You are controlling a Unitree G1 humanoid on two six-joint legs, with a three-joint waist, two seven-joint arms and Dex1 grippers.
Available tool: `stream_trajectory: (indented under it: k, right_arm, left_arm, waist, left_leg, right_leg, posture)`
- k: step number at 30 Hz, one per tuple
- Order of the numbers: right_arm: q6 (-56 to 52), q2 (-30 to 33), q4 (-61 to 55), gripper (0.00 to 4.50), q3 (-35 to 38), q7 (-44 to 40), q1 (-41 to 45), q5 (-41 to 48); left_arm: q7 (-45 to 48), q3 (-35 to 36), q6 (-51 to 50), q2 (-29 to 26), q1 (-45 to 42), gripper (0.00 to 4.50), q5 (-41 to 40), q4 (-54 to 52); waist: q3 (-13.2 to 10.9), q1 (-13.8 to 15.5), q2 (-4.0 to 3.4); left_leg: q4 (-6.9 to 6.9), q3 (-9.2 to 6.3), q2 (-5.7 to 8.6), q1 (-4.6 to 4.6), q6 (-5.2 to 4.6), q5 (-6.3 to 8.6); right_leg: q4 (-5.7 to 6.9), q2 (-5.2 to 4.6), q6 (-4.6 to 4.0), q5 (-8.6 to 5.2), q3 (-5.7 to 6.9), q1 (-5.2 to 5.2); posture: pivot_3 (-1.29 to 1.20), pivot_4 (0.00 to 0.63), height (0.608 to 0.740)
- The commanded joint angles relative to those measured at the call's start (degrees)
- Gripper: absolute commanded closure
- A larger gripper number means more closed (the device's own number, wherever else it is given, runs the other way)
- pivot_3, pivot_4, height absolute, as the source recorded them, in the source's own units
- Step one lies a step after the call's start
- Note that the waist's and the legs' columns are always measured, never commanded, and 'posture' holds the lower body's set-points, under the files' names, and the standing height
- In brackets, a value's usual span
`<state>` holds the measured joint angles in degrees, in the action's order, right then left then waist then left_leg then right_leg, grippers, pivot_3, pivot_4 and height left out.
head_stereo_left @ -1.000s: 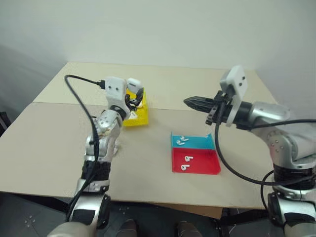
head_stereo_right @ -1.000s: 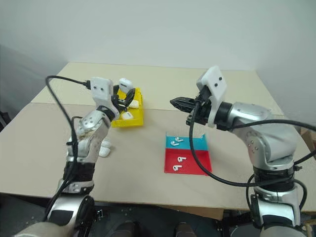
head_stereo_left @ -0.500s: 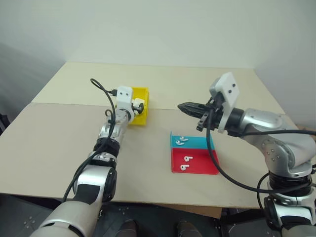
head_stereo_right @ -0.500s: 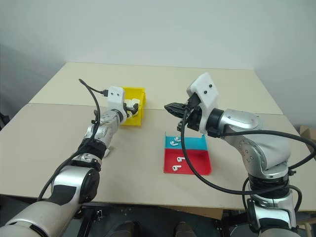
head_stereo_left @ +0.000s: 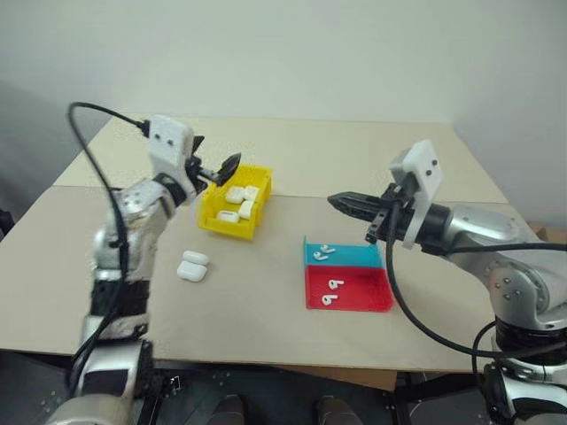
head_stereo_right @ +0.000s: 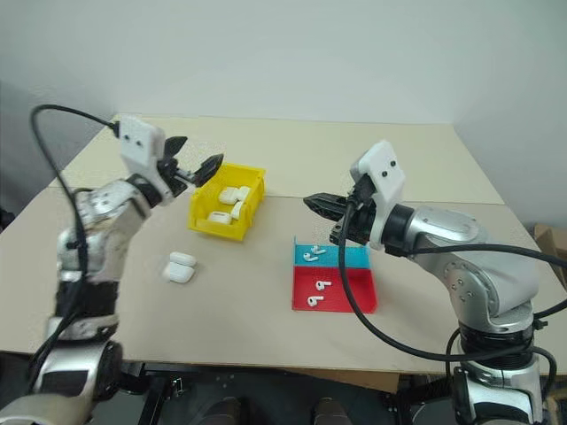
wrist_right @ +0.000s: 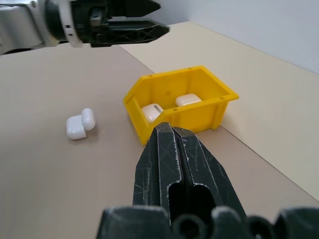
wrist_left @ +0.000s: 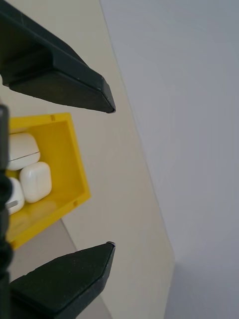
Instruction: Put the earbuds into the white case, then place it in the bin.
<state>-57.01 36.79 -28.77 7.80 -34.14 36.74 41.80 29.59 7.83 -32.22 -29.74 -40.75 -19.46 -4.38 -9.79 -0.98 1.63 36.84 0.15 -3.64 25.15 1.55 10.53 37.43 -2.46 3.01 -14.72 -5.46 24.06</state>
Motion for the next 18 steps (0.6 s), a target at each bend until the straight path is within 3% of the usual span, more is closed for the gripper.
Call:
stream_trajectory:
  k: [1,6,10,15,18]
  right_arm:
    - [1.3,1.1,-0.6,4.5,2.1,-1.2,0.4,1.6]
    - [2.4,3.2,0.4,4.5,3.6,-3.6,-0.5,2.3]
    - [4.9,7.8,-0.5,4.5,5.6,-9.8,-5.5,3.2]
    - [8.2,11.4,-2.6,4.5,7.1,-14.0,-12.5,2.5]
    - [12.0,12.8,-4.1,4.5,8.1,-15.5,-17.9,0.4]
  left_arm:
    - [-0.2,1.8,-5.0,-1.5,1.3,0.01,-3.1,-8.1]
    - [8.3,8.8,-9.8,-5.3,5.6,0.01,-15.3,-14.0]
    - [25.6,14.2,-10.7,-15.7,12.5,0.01,-25.1,-15.4]
    - [33.1,16.1,-9.6,-22.5,18.7,0.01,-27.5,-16.2]
    - [36.3,16.2,-6.4,-25.7,22.9,0.01,-24.9,-16.8]
  waist:
    - [0.0,0.2,0.0]
    - [0.0,-0.1,0.0]
    - [0.0,-0.8,0.0]
    - [0.0,-1.0,0.01]
    - [0.0,-1.0,0.02]
  left_leg:
    - [0.01,0.0,0.0,-0.02,0.0,-0.01]
    - [0.04,0.0,-0.01,-0.02,0.0,-0.03]
    - [-0.05,0.03,-0.06,-0.01,-0.04,-0.01]
    - [-0.01,0.04,-0.06,-0.15,-0.05,0.0]
    - [-0.02,0.06,-0.07,-0.28,-0.05,0.0]
  right_leg:
    - [0.02,0.0,0.0,0.0,0.02,-0.01]
    - [0.04,0.01,0.0,-0.01,0.01,0.0]
    - [0.01,0.03,-0.08,-0.07,0.0,0.07]
    - [0.04,0.01,-0.1,-0.1,0.02,-0.09]
    - [0.04,0.02,-0.1,-0.12,0.01,-0.17]
  posture:
    - [0.0,0.15,0.74]
    - [0.0,0.15,0.74]
    - [0.0,0.15,0.74]
    - [0.0,0.15,0.74]
    - [0.0,0.15,0.74]
